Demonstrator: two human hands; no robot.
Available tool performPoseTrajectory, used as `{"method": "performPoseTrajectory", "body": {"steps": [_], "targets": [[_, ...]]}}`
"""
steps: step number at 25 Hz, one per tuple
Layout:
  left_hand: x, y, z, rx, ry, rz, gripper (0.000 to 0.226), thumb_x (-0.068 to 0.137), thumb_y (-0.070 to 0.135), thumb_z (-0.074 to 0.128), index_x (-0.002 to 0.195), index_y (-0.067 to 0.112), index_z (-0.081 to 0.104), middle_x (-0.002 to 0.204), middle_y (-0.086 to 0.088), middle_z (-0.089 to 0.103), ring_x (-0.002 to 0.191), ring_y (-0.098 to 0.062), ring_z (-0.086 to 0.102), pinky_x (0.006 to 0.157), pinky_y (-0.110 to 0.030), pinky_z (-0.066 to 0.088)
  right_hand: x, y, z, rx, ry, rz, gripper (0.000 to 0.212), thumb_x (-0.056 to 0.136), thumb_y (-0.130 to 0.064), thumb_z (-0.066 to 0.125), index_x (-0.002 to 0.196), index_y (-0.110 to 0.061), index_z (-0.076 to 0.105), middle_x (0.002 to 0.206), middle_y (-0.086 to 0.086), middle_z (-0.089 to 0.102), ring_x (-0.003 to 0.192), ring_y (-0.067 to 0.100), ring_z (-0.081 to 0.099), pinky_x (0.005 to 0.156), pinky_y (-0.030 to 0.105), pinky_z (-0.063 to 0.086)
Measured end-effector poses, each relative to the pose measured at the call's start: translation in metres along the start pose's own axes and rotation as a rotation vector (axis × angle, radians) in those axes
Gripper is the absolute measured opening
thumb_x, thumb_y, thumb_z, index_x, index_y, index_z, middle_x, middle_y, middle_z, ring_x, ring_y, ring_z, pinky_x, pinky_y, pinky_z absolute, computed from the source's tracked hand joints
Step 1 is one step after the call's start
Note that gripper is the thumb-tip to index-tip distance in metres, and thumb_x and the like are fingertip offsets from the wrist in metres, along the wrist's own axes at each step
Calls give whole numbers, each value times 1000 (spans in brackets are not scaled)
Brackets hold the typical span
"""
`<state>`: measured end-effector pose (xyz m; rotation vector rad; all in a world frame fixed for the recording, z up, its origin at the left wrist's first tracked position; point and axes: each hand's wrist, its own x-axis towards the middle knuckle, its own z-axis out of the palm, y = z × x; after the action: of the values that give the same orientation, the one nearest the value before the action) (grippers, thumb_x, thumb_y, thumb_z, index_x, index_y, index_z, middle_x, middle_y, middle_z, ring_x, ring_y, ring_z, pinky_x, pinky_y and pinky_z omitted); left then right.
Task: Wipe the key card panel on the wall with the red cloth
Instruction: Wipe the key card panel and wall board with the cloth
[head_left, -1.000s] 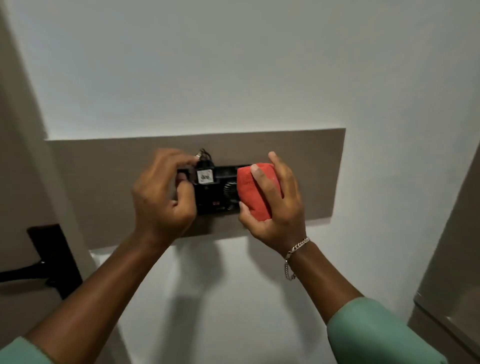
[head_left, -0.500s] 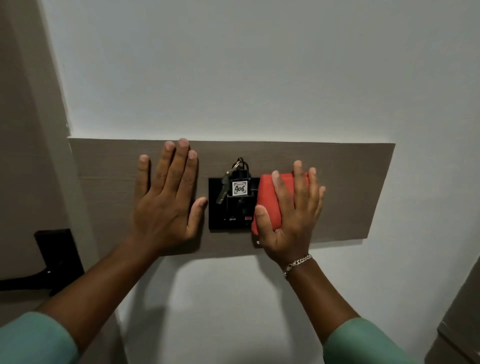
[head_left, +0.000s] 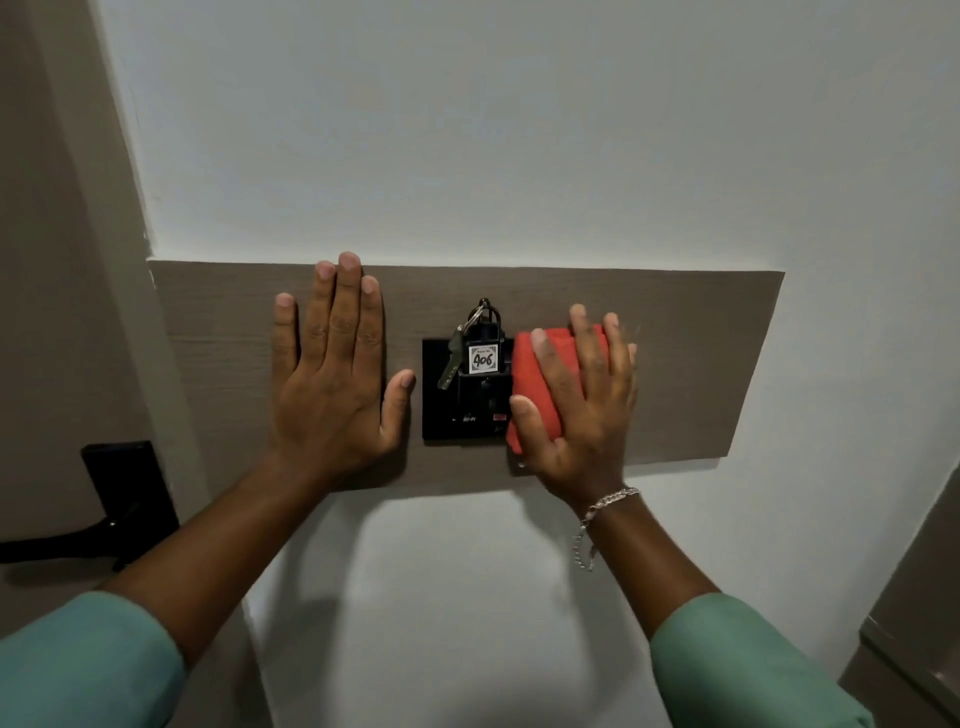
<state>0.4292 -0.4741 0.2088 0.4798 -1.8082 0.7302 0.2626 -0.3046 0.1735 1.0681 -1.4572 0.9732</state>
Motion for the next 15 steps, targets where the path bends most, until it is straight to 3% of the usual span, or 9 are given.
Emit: {"method": "performPoseTrajectory", "body": {"steps": [1,4,5,8,12,13,15], "targets": [[0,1,0,-2,-4,2,81,94,47,34,155,-1,8,162,-25,14,153,-29,-6,124,-49,-5,-2,5,-3,5,-1,15,53,98,-54,39,142,-26,47,156,16,41,149,41,29,118,66,26],[1,1,2,5,-10,-8,83,94,47,34,155,0,4,163,-24,10,153,-30,-7,124,-50,-6,9,-14,7,40,76,305,53,99,-55,37,145,-31,46,160,12,37,153,36,23,121,61,23],[0,1,2,6,-9,-8,83,94,47,34,155,0,4,164,-23,9,153,-31,-7,124,-50,-6,8,-21,10,27,76,294,53,99,-56,37,146,-32,45,161,10,36,154,36,22,123,60,22],[0,1,2,-16,5,-8,82,94,47,34,155,1,5,164,-22,9,153,-31,-5,124,-50,-4,-3,0,1,-14,-18,25,53,98,-54,39,145,-29,44,159,15,38,152,40,25,121,63,23],[0,12,4,-18,36,-67,80,95,47,32,155,0,8,163,-23,12,153,-31,-2,124,-52,-3,8,-20,13,-14,75,347,54,100,-56,31,149,-36,39,164,8,31,155,33,18,124,58,19],[0,12,3,-20,37,-72,80,95,47,32,155,0,8,163,-23,13,153,-31,-2,124,-52,-2,8,-26,15,-28,75,319,53,100,-57,32,149,-37,39,164,7,31,155,33,18,125,56,17],[0,12,3,-19,36,-62,80,95,47,32,155,0,8,163,-24,13,153,-32,-1,124,-52,-2,-3,-11,9,-32,18,83,52,100,-55,34,147,-34,42,161,11,36,153,37,22,124,59,18]]}}
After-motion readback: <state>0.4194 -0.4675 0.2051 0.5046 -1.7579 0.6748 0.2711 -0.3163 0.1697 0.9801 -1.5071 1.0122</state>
